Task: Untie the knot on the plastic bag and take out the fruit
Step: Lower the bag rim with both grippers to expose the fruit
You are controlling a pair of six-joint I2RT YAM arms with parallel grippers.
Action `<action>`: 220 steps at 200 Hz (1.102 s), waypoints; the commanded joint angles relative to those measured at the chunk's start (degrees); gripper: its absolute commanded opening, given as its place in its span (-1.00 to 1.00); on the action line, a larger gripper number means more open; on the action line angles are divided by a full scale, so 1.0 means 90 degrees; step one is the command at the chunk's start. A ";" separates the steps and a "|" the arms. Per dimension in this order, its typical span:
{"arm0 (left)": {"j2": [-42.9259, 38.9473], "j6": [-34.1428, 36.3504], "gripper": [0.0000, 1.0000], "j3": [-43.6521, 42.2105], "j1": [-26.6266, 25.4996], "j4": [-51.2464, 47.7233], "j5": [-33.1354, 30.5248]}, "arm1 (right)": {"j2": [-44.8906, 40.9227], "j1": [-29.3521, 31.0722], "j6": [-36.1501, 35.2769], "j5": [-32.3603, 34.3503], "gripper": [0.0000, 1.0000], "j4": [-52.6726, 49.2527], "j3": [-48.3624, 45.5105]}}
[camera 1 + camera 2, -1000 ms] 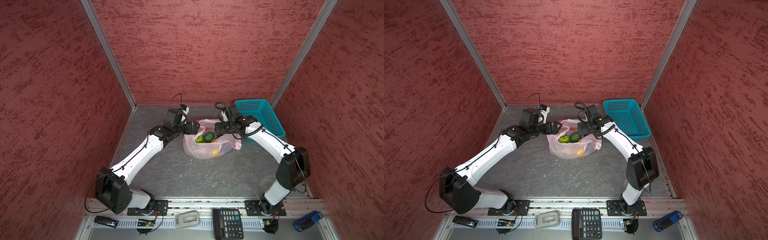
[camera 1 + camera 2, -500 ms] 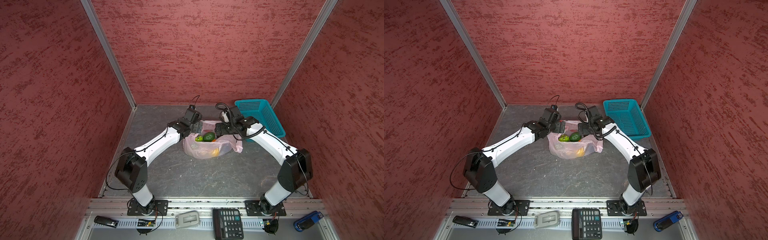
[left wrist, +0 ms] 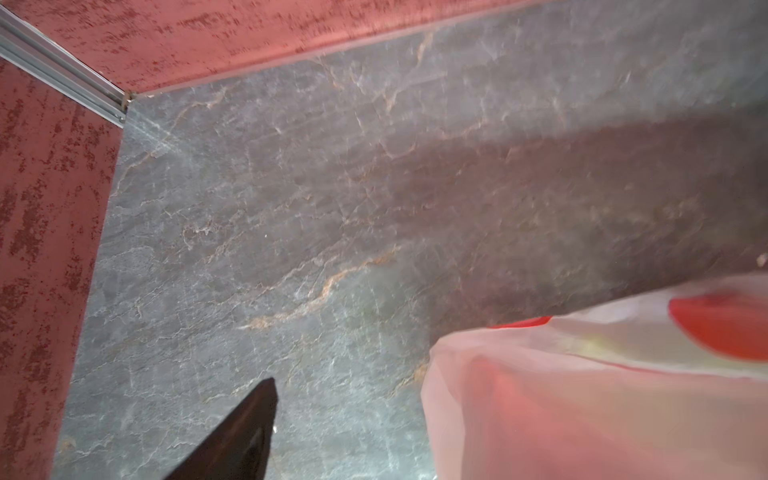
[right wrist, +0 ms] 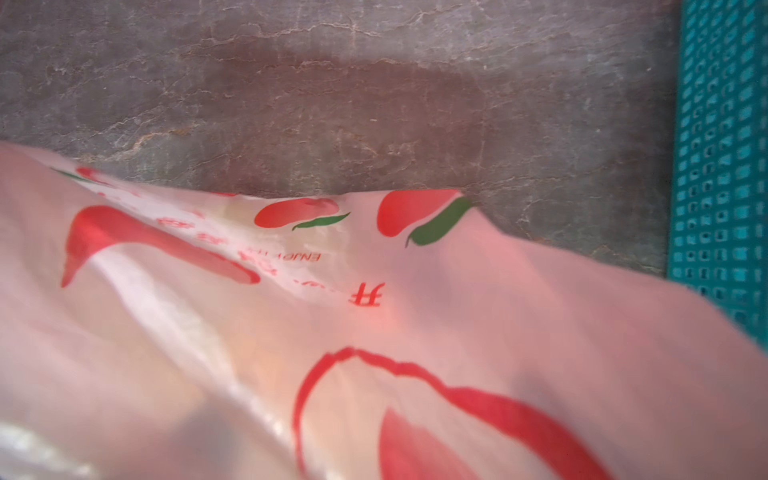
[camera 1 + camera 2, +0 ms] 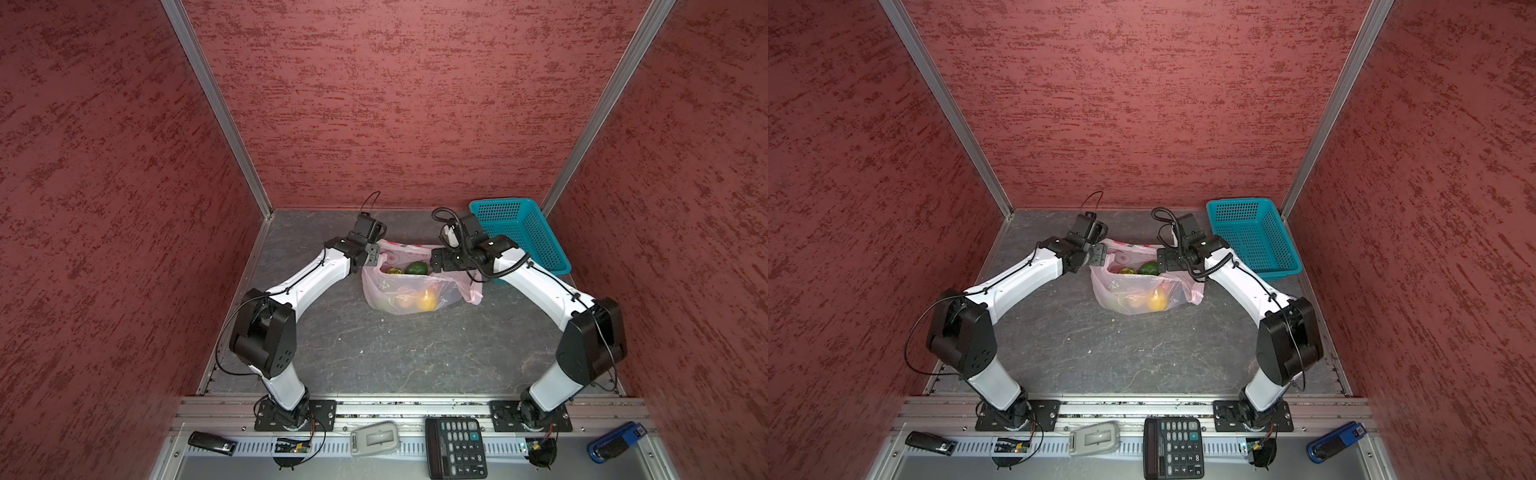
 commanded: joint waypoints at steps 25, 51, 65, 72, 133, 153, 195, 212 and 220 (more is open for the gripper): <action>-0.0435 -0.0028 0.00 -0.0335 0.0203 -0.0424 0.0167 | -0.0181 -0.0377 -0.0181 0.0238 0.96 -0.0301 -0.0021; -0.0622 -0.0090 -0.41 -0.0253 0.0120 -0.0449 0.0683 | -0.0107 -0.0370 -0.0325 -0.0218 0.97 -0.0359 0.0091; -0.0655 -0.0143 -0.58 -0.0107 -0.0029 -0.0471 0.0910 | -0.0079 -0.0331 -0.0393 -0.0619 0.97 -0.0408 0.0200; -0.0636 -0.0177 -0.65 -0.0017 -0.0118 -0.0496 0.0990 | -0.0069 -0.0295 -0.0426 -0.0717 0.97 -0.0486 0.0283; -0.0536 -0.0965 -1.00 0.0458 -0.0459 -0.0936 0.1861 | -0.0067 -0.0017 -0.0566 -0.2186 0.97 -0.1307 0.0916; -0.0679 -0.1268 -1.00 0.0351 -0.0513 -0.0969 0.2223 | -0.0132 -0.0013 -0.0522 -0.2586 0.97 -0.1401 0.1001; -0.1293 -0.1936 -1.00 -0.0269 -0.0655 -0.0765 0.2696 | -0.0278 0.0226 -0.0436 -0.3314 0.97 -0.1090 0.0716; -0.1603 -0.2134 -1.00 -0.0638 -0.0647 -0.0537 0.2873 | -0.0510 0.0374 -0.0089 -0.3595 0.97 -0.0499 0.0349; -0.1706 -0.2237 -1.00 -0.0810 -0.0632 -0.0407 0.2995 | -0.0605 0.0488 0.0098 -0.3515 0.97 -0.0246 0.0205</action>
